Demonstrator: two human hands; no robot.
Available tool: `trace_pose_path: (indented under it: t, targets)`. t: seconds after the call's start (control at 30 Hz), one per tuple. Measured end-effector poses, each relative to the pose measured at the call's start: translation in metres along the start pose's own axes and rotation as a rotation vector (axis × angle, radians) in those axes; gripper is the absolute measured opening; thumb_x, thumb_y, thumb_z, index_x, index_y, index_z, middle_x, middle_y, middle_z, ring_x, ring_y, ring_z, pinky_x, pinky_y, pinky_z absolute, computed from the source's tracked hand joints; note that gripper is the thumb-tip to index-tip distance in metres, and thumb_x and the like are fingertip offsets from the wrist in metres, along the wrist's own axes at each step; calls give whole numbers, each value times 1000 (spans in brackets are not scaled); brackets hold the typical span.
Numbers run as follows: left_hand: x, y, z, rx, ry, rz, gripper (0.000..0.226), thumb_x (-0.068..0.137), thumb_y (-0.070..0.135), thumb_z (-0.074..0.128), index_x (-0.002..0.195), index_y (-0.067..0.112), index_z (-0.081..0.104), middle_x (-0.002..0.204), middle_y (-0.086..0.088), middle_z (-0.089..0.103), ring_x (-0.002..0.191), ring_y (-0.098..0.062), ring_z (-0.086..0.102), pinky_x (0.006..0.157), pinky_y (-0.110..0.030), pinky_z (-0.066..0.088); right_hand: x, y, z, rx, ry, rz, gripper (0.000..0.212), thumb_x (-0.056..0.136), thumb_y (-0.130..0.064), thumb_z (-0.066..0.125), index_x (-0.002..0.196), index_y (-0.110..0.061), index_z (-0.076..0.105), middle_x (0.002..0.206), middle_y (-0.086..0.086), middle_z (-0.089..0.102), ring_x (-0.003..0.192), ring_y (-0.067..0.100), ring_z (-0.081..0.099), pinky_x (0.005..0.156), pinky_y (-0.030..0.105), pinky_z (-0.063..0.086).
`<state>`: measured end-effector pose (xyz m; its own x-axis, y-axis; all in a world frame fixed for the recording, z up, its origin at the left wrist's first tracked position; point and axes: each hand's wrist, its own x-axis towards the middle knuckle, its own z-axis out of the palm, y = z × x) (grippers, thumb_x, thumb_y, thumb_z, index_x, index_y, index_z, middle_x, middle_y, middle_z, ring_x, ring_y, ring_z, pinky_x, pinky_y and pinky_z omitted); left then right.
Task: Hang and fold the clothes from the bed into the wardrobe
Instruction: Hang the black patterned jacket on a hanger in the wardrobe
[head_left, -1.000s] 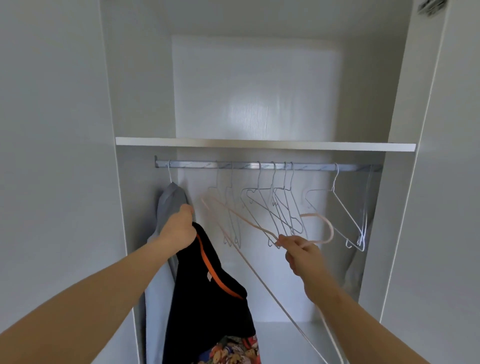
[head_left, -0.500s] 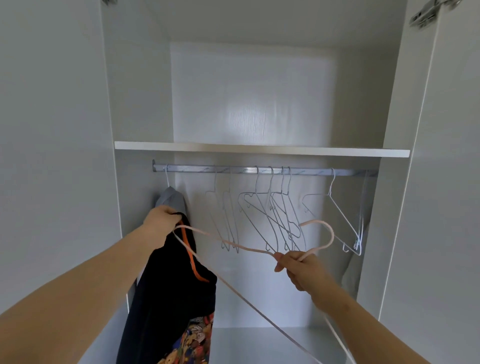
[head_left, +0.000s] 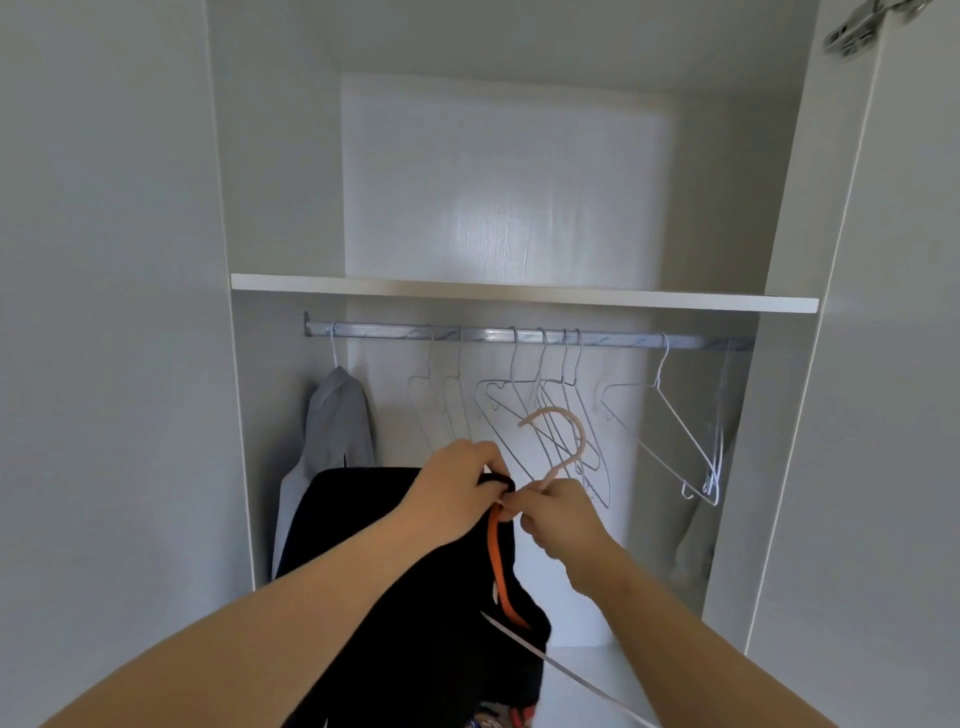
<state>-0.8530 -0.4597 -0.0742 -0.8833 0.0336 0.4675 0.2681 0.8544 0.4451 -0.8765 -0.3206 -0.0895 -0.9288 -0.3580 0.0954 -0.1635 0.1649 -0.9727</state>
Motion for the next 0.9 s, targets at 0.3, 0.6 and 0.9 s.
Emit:
trace_pose_path:
  t: [0.3, 0.6, 0.9]
  targets:
    - [-4, -20, -16, 328, -9, 211, 35, 96, 42, 40, 127, 30, 49, 118, 5, 53, 112, -13, 48, 95, -26, 34, 2, -16, -20, 131, 192, -43, 26, 74, 4, 58, 51, -5, 50, 37, -1, 37, 32, 10, 27, 33, 15, 23]
    - [3, -9, -20, 158, 214, 51, 26, 96, 35, 42, 117, 31, 57, 111, 8, 61, 104, -12, 55, 74, -24, 38, -4, -20, -2, -269, 636, -611, 14, 81, -12, 65, 81, -23, 57, 79, -20, 52, 81, 5, 48, 79, 26, 39]
    - [20, 2, -47, 115, 474, -42, 26, 95, 33, 45, 117, 26, 59, 113, 2, 62, 104, -17, 56, 73, -26, 37, 3, -10, 14, -223, 186, -442, 19, 83, -17, 61, 74, -33, 54, 73, -15, 61, 67, -9, 56, 61, 4, 42]
